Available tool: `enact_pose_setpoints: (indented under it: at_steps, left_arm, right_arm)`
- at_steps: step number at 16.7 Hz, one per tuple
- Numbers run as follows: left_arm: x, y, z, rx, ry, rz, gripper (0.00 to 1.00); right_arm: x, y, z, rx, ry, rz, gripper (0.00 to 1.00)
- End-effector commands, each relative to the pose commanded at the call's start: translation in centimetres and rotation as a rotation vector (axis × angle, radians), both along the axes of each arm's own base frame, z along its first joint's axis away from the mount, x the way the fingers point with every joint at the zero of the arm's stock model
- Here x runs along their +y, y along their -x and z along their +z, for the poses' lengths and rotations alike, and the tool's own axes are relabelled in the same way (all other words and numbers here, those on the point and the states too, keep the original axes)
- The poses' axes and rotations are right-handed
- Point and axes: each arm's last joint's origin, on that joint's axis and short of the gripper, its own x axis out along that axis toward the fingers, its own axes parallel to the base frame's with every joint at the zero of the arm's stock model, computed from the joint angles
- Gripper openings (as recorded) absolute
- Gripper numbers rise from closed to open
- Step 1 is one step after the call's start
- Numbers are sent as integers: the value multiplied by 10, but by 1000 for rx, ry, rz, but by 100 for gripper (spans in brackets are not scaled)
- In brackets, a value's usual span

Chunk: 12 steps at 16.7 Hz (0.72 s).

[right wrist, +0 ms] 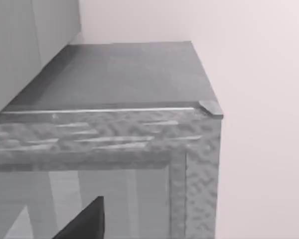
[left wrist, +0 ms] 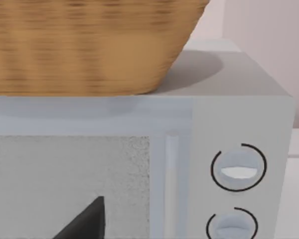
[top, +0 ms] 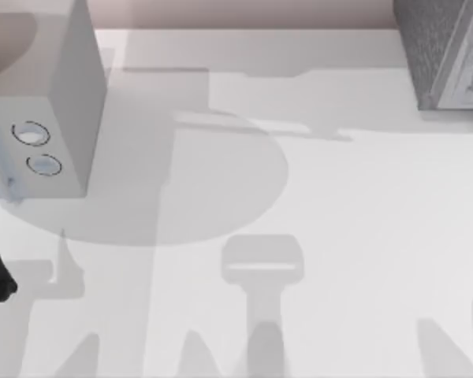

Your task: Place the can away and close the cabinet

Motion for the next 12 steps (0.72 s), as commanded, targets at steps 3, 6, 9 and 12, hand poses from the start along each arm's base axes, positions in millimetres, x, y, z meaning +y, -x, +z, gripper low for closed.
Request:
enact_pose_setpoints:
  at_steps: [3, 6, 9, 12]
  left_arm:
    - [0, 0, 0, 0, 0, 0, 100]
    - [0, 0, 0, 0, 0, 0, 100]
    - [0, 0, 0, 0, 0, 0, 100]
    - [0, 0, 0, 0, 0, 0, 100]
  right_arm:
    - [23, 11, 29, -13, 23, 0, 100]
    - [27, 13, 34, -16, 27, 0, 100]
    - [26, 14, 34, -17, 30, -3, 100]
    - [31, 8, 35, -20, 33, -3, 100]
